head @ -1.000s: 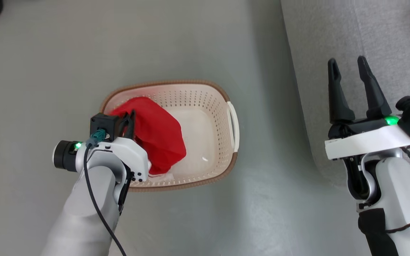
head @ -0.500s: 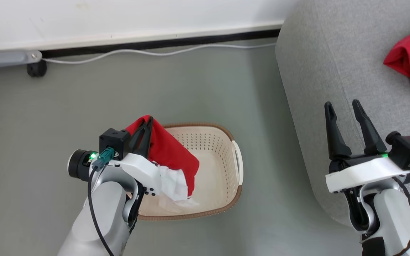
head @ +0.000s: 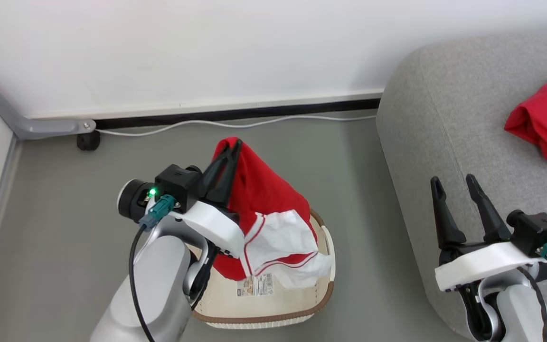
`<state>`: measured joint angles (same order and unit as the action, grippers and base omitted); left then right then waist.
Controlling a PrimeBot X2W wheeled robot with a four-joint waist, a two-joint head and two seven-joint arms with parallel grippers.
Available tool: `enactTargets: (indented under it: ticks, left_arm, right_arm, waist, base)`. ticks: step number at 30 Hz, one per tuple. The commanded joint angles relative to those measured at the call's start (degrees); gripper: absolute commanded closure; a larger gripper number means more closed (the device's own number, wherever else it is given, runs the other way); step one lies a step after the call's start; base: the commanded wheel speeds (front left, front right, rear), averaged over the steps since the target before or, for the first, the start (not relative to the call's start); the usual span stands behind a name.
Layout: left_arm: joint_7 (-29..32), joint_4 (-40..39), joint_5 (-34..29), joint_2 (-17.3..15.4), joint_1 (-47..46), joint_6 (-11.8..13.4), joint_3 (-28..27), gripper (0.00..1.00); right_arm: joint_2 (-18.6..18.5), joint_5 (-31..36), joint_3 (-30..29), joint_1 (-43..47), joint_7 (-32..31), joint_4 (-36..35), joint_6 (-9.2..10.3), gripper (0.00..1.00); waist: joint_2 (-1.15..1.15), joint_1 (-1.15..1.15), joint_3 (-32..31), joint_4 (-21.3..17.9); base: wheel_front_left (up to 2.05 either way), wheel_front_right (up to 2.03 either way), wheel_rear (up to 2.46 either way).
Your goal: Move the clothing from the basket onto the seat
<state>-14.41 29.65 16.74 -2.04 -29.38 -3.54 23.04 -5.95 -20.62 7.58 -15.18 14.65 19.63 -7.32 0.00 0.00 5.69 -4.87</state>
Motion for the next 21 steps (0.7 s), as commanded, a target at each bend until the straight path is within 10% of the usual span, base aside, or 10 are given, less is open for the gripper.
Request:
enactTargets:
  ticks: [1,21]
  left_arm:
    - [-0.59,-2.12,0.21,-0.85,-0.87,-0.32,-1.06,1.0]
    - [-0.59,-7.7,0.26,-0.85,-5.82,-2.14,3.16,1.0]
  right_arm:
    - [-0.6,0.63,1.16,0.46,0.35,-0.86,-0.17,0.0]
    - [-0.47,0.49,1.76,2.48,0.35,-0.04,-0.17,0.0]
  waist:
    - [0.0,0.0,-1.65,0.59]
    - [0.0,0.0,-3.67,1.03]
  base:
    - [0.0,0.0,0.0]
    - [0.0,0.0,0.0]
